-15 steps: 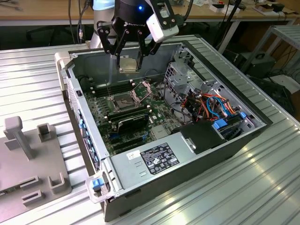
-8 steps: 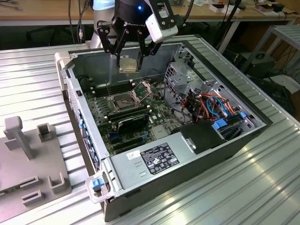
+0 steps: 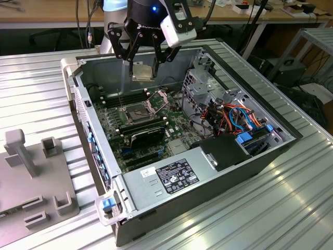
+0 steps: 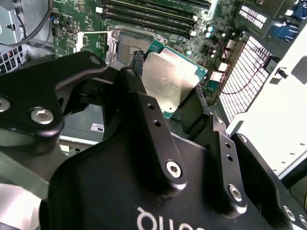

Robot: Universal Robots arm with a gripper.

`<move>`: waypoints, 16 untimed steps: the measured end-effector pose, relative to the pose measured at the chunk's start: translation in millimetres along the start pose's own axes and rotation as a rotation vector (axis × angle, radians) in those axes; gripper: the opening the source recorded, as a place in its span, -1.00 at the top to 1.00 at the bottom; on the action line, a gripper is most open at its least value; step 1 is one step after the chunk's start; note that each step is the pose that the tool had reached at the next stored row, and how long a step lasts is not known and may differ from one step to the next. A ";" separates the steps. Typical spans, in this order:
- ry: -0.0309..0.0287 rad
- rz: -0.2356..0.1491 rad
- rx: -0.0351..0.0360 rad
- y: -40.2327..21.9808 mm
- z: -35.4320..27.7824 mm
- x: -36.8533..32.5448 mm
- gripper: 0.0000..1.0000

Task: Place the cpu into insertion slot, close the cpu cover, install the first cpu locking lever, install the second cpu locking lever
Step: 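Place the cpu into insertion slot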

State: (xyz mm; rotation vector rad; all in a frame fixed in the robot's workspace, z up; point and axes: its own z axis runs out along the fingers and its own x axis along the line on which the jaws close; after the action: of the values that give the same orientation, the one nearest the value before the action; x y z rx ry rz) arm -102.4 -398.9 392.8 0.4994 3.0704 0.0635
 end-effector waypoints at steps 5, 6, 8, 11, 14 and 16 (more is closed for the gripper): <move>-0.0007 0.017 0.0004 0.0 0.0 0.0 -0.10; -0.0010 0.024 0.0006 0.0 0.0 0.0 -0.10; -0.0013 0.030 0.0008 0.0 0.0 0.0 -0.10; -0.0019 0.043 0.0010 0.0 0.0 0.0 -0.10; -0.0024 0.053 0.0013 0.0 0.0 0.0 -0.10; -0.0027 0.061 0.0014 0.0 0.0 0.0 -0.10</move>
State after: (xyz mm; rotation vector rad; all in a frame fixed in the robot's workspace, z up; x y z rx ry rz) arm -102.4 -398.9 392.7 0.5923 3.0526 0.0620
